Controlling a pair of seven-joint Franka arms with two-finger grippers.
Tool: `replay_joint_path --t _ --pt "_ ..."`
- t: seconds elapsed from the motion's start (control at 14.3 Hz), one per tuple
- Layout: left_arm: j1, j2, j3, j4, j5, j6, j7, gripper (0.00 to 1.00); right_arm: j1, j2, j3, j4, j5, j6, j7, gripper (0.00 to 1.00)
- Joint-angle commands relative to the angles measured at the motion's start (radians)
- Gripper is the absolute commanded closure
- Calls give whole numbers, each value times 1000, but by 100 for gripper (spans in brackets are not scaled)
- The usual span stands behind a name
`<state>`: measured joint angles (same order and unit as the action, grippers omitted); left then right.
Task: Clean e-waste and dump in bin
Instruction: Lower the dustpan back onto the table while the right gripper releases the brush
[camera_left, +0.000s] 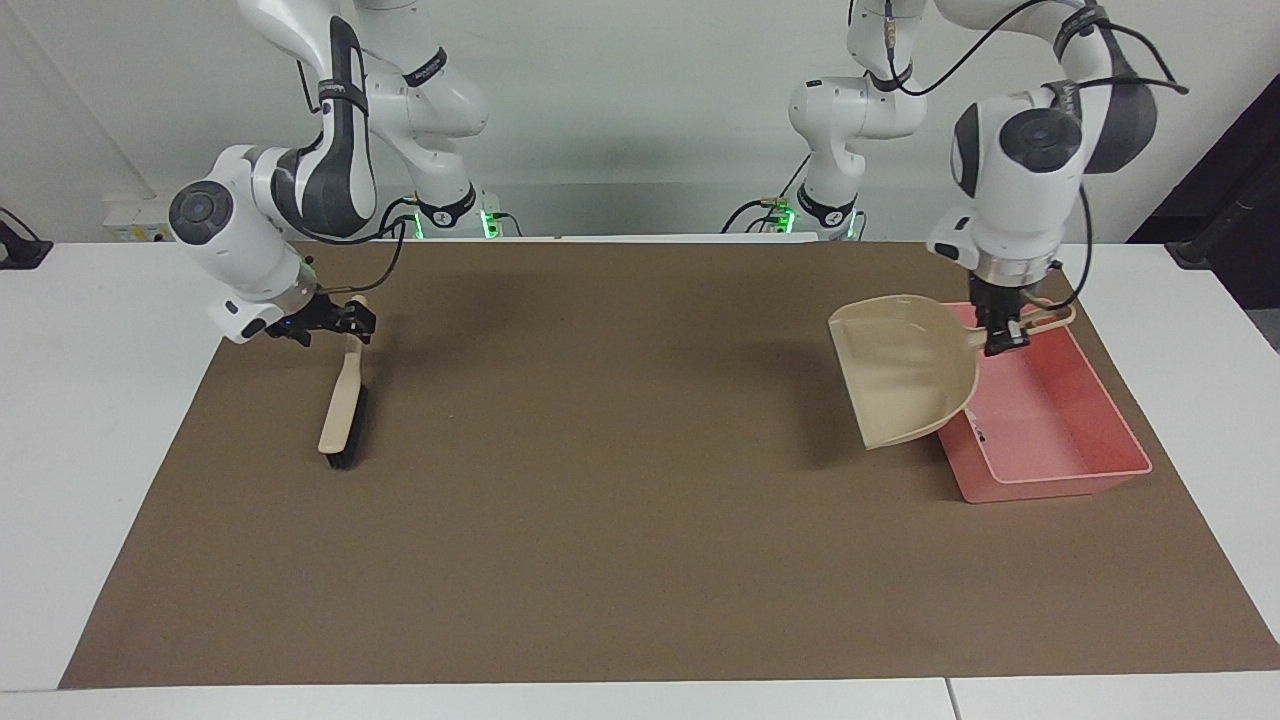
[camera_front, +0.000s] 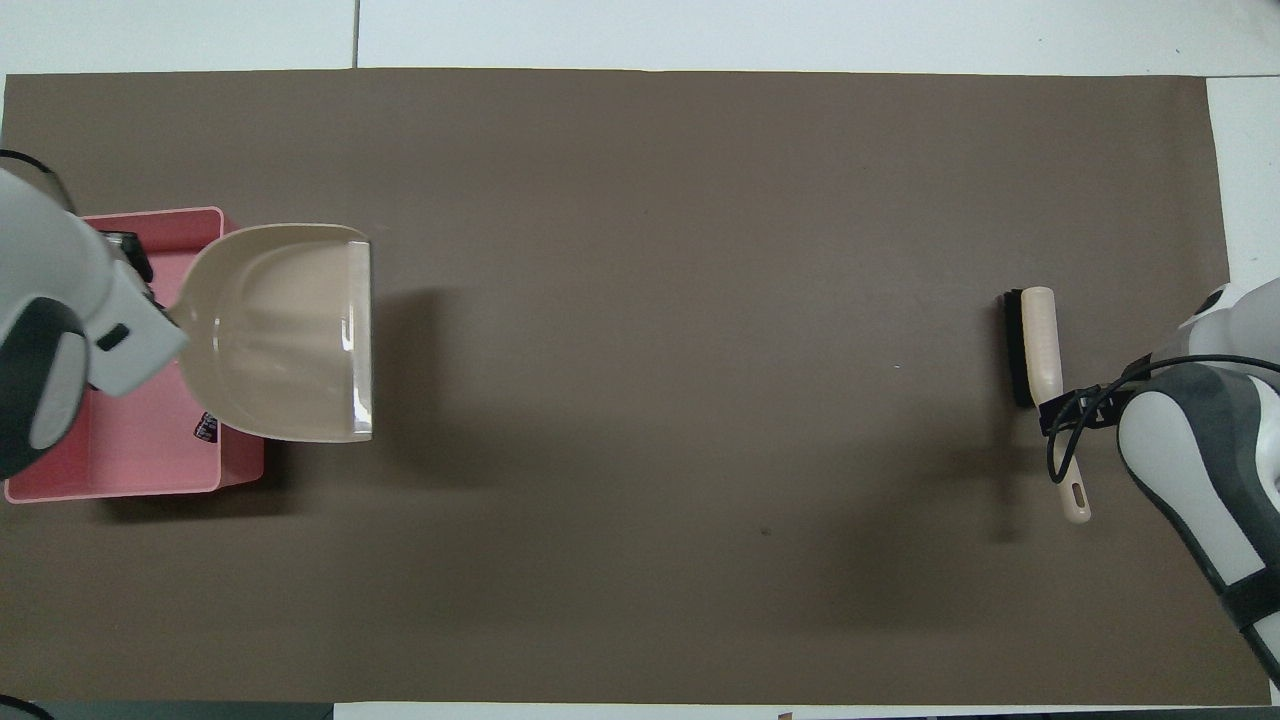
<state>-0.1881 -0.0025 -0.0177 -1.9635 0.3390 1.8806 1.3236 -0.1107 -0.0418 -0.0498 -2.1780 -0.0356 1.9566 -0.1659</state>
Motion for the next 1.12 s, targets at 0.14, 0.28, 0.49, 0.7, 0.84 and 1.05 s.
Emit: replay_joint_path --t 0.14,0.28,0.49,0.7,0.84,1.05 --pt "-99 50 13 -132 -54 176 -110 97 22 -12 11 137 0 -65 -17 0" --pt "-117 71 15 -176 -58 250 -113 97 25 -13 16 208 14 -126 -15 0" --pt "-128 128 15 -172 -118 262 -110 97 22 -15 16 341 31 -257 -14 0" --pt "-128 145 16 -172 -118 302 -83 97 23 3 18 495 28 -353 9 0" --pt "-125 147 19 -170 -118 302 -70 96 23 58 18 611 22 -429 14 0" --pt "-131 147 16 -170 -118 299 -72 77 20 89 18 698 16 -472 13 0"
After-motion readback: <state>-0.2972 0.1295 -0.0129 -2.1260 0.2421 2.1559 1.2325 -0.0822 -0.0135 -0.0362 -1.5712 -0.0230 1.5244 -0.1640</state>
